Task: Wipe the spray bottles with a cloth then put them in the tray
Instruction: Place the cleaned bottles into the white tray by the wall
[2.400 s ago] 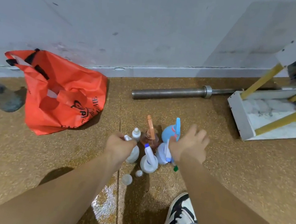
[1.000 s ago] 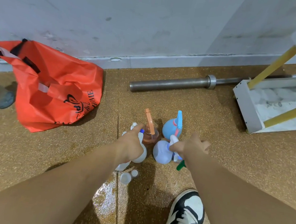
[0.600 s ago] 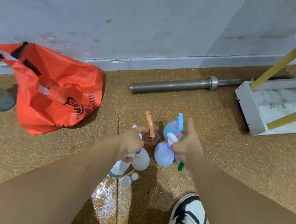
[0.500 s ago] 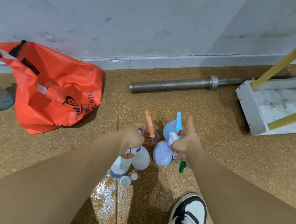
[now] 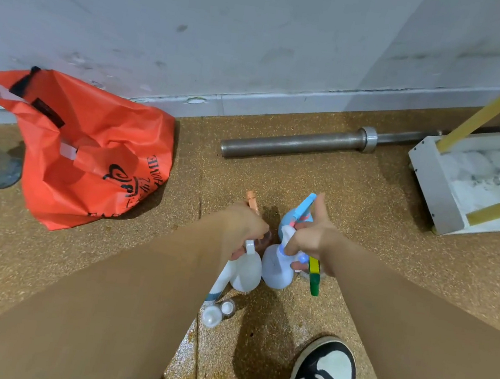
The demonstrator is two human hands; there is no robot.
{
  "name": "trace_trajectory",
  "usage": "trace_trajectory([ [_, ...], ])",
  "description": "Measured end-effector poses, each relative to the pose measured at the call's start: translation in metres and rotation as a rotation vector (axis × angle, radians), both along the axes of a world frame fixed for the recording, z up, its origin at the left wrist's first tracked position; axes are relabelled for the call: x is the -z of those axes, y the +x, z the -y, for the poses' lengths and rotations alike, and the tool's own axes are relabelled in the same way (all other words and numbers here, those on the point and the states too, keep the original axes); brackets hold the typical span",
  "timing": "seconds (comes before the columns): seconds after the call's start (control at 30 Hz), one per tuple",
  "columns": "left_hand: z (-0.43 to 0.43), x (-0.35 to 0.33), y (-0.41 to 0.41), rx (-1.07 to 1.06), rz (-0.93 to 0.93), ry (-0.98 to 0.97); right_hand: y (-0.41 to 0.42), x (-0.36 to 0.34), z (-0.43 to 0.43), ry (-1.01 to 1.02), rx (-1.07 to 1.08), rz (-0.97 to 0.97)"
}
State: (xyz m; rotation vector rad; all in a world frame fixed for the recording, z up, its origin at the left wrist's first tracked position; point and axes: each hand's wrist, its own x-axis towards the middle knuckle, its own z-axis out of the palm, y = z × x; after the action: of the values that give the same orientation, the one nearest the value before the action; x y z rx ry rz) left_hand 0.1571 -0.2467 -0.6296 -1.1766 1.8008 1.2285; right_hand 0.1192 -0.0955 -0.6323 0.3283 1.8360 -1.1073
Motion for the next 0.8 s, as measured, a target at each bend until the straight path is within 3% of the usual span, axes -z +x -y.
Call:
trace_trajectory([
  [0.27,-0.019,0.016,0.012,0.138,-0.162,-0.366,-0.007,0.005,0.008,0.004,-0.102,0.058],
  [0.47,-0.018,0.000,0.011,0.023,-0.041,-0.189,-0.004,0.003,0.014,-0.014,-0.247,0.039],
  [0.63,-0.011,0.001,0.010,-0.004,-0.103,-0.049,-0.007,0.004,0.018,0.023,-0.272,0.025],
  [0.8,0.007,0.005,0.015,-0.059,-0.074,-0.062,-0.023,0.007,0.029,0.174,-0.314,0.044],
])
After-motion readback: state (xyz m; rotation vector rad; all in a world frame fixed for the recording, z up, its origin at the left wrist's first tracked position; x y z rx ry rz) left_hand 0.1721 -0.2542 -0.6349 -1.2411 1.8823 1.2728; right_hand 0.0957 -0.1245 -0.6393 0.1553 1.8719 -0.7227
